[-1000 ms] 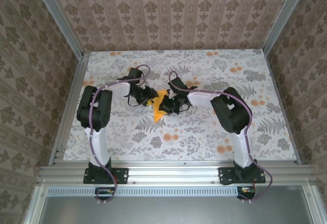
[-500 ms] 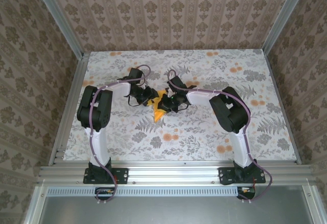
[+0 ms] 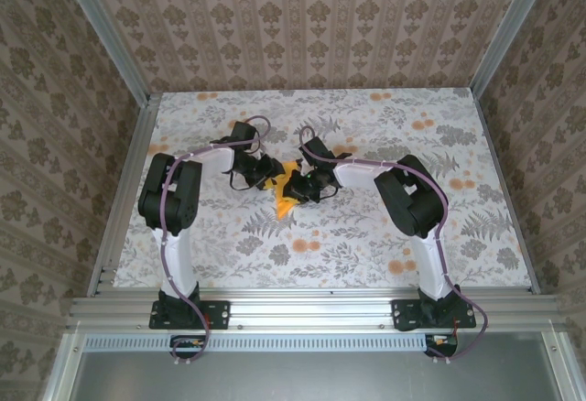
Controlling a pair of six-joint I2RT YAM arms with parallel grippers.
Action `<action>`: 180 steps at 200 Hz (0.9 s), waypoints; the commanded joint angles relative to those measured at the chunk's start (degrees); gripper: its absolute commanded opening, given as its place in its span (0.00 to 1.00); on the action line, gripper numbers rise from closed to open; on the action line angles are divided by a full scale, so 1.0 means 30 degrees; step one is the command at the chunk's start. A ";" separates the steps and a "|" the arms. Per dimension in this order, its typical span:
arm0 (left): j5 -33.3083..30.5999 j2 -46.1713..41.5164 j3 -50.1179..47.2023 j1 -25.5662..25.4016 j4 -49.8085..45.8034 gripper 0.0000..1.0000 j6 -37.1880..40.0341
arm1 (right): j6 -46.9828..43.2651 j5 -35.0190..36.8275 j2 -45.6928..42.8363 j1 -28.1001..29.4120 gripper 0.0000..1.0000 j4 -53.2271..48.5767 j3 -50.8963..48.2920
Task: Fold a paper plane with a square sheet of paper (pick it up from the middle)
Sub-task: Third fold the triangle at the center of the table.
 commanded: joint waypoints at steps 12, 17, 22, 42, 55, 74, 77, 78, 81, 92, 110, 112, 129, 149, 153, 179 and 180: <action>-0.0283 0.0900 0.0140 -0.0326 -0.0987 0.40 0.0188 | -0.0392 -0.0584 0.0689 0.0174 0.12 -0.0336 0.0678; -0.0286 0.0888 0.0111 -0.0334 -0.1004 0.40 0.0186 | -0.0416 -0.0591 0.0704 0.0196 0.12 -0.0345 0.0708; -0.0283 0.0931 0.0107 -0.0335 -0.0983 0.40 0.0196 | -0.0446 -0.0596 0.0719 0.0203 0.12 -0.0381 0.0763; -0.0283 0.0962 0.0096 -0.0362 -0.0977 0.40 0.0214 | -0.0620 -0.0569 0.0868 0.0231 0.12 -0.0602 0.0859; -0.0317 0.0944 0.0083 -0.0357 -0.0976 0.40 0.0192 | -0.0622 -0.0527 0.0885 0.0232 0.12 -0.0725 0.0874; -0.0354 0.0918 0.0067 -0.0392 -0.1005 0.40 0.0185 | -0.0695 -0.0343 0.0866 0.0232 0.12 -0.0920 0.0829; -0.0343 0.0937 0.0067 -0.0393 -0.1031 0.40 0.0185 | -0.0708 -0.0308 0.0867 0.0247 0.12 -0.0944 0.0831; -0.0342 0.0939 0.0067 -0.0393 -0.1018 0.40 0.0185 | -0.0709 -0.0277 0.0854 0.0239 0.12 -0.0971 0.0831; -0.0341 0.0925 0.0052 -0.0393 -0.1029 0.40 0.0185 | -0.0743 -0.0212 0.0847 0.0233 0.12 -0.1013 0.0817; -0.0395 0.0888 0.0038 -0.0393 -0.1006 0.40 0.0200 | -0.0838 -0.0017 0.0786 0.0234 0.12 -0.1140 0.0810; -0.0359 0.0911 0.0038 -0.0393 -0.1013 0.40 0.0185 | -0.0829 0.0103 0.0702 0.0242 0.12 -0.1054 0.0802; -0.0346 0.0911 0.0038 -0.0393 -0.1007 0.40 0.0185 | -0.0828 0.0076 0.0726 0.0235 0.13 -0.1041 0.0817; -0.0345 0.0895 0.0038 -0.0377 -0.1006 0.40 0.0186 | -0.0703 -0.0007 0.0807 0.0218 0.13 -0.0877 0.0832; -0.0345 0.0894 0.0038 -0.0393 -0.1033 0.40 0.0186 | -0.0492 -0.0011 0.0836 0.0237 0.15 -0.0590 0.0765; -0.0343 0.0888 0.0010 -0.0379 -0.1022 0.40 0.0203 | -0.0466 0.0008 0.0856 0.0242 0.15 -0.0571 0.0757; -0.0369 0.0909 -0.0014 -0.0419 -0.1006 0.40 0.0206 | -0.0174 0.0121 0.0848 0.0214 0.16 -0.0207 0.0620; -0.0370 0.0895 -0.0017 -0.0421 -0.1005 0.40 0.0195 | -0.0149 0.0114 0.0860 0.0209 0.16 -0.0192 0.0608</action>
